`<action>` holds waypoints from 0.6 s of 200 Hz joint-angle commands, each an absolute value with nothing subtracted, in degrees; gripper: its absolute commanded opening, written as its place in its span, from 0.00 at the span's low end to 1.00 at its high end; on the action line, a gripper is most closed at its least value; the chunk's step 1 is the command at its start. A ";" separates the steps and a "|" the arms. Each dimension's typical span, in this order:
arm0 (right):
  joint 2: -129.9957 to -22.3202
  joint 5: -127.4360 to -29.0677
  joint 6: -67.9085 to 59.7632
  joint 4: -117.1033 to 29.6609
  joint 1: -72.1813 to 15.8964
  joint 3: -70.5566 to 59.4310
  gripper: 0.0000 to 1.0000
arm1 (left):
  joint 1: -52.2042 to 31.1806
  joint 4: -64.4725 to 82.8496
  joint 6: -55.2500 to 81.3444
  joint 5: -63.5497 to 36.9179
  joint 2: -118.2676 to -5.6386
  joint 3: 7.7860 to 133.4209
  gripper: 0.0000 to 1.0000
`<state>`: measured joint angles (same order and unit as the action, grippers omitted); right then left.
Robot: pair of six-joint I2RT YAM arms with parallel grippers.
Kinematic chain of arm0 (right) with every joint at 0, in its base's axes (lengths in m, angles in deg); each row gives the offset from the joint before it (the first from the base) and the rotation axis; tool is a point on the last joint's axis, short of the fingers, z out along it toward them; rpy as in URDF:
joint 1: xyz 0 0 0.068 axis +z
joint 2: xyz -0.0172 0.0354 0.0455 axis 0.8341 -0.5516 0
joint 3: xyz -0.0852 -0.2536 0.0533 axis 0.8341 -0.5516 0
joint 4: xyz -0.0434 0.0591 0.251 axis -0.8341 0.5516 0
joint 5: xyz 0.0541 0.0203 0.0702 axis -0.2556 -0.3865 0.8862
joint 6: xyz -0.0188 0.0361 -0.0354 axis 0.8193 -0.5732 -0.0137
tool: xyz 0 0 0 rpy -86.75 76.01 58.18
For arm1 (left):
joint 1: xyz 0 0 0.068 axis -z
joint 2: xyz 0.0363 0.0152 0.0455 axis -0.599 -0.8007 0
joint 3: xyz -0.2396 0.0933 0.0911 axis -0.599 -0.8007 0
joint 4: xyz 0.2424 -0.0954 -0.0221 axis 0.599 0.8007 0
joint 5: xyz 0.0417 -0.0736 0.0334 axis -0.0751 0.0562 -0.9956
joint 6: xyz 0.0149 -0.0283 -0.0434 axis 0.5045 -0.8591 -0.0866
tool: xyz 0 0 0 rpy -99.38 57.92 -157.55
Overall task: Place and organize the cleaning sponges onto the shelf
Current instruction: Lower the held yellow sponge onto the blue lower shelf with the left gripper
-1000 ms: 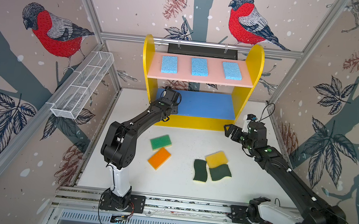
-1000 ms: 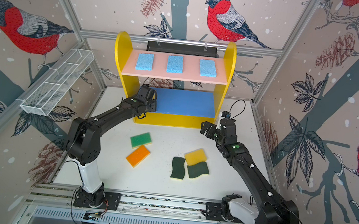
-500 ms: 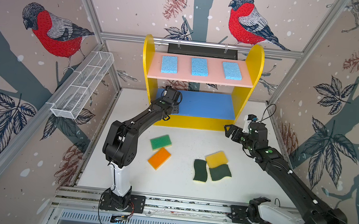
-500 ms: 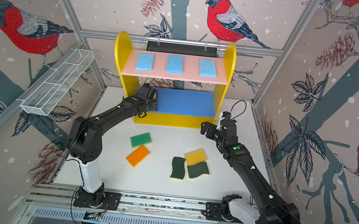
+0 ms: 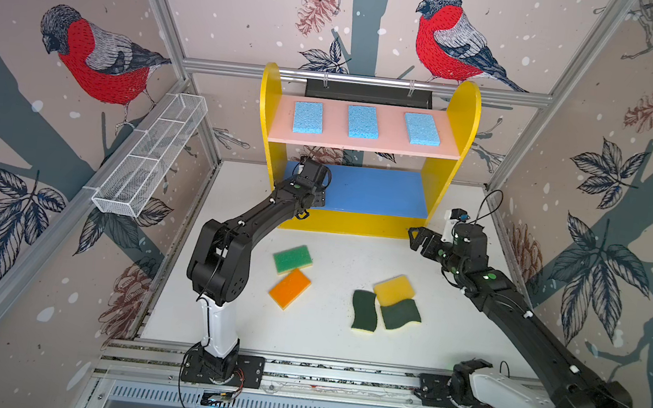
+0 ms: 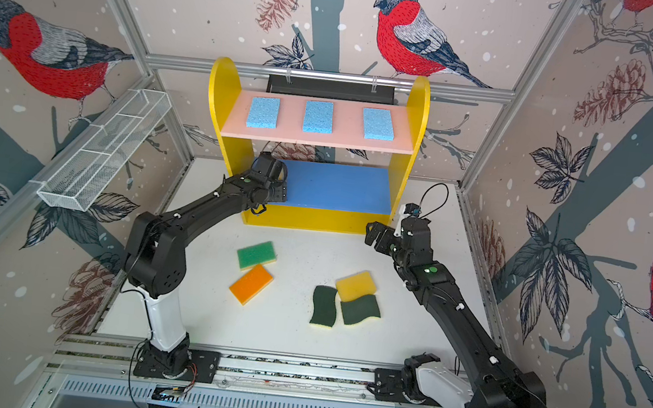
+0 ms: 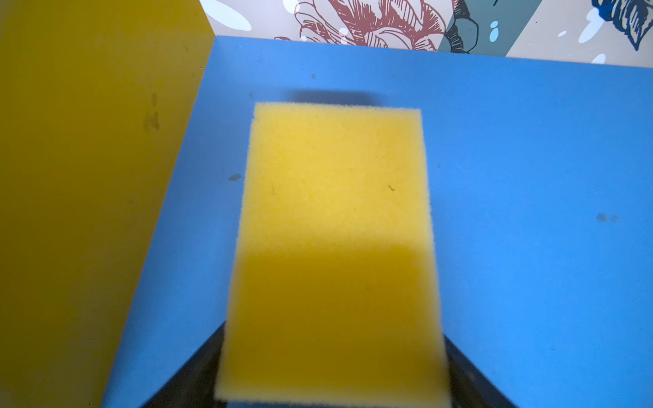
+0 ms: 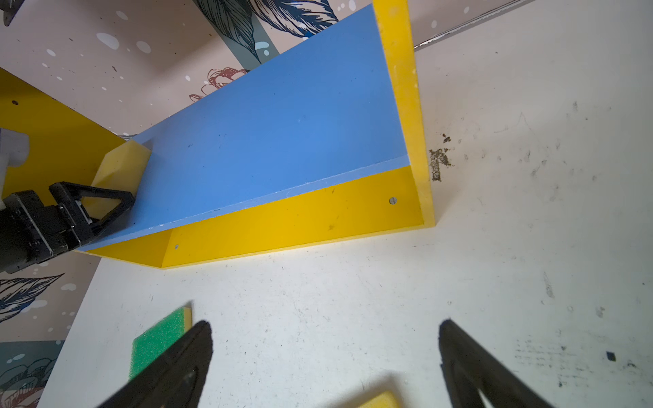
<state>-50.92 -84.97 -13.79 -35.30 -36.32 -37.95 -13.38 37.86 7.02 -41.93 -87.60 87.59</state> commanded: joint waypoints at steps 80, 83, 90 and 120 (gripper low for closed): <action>-49.53 -85.49 -14.76 -35.70 -36.24 -38.27 1.00 | -13.60 38.47 7.75 -37.94 -85.63 85.04 0.70; -49.46 -85.49 -14.83 -35.67 -36.30 -38.33 1.00 | -13.60 38.65 7.63 -37.90 -85.63 85.08 0.70; -49.38 -85.40 -14.89 -35.71 -36.24 -38.37 1.00 | -13.60 38.94 7.68 -37.98 -85.54 85.09 0.70; -49.08 -85.32 -14.96 -35.58 -36.16 -38.51 0.99 | -13.60 39.74 7.86 -38.47 -86.27 85.55 0.71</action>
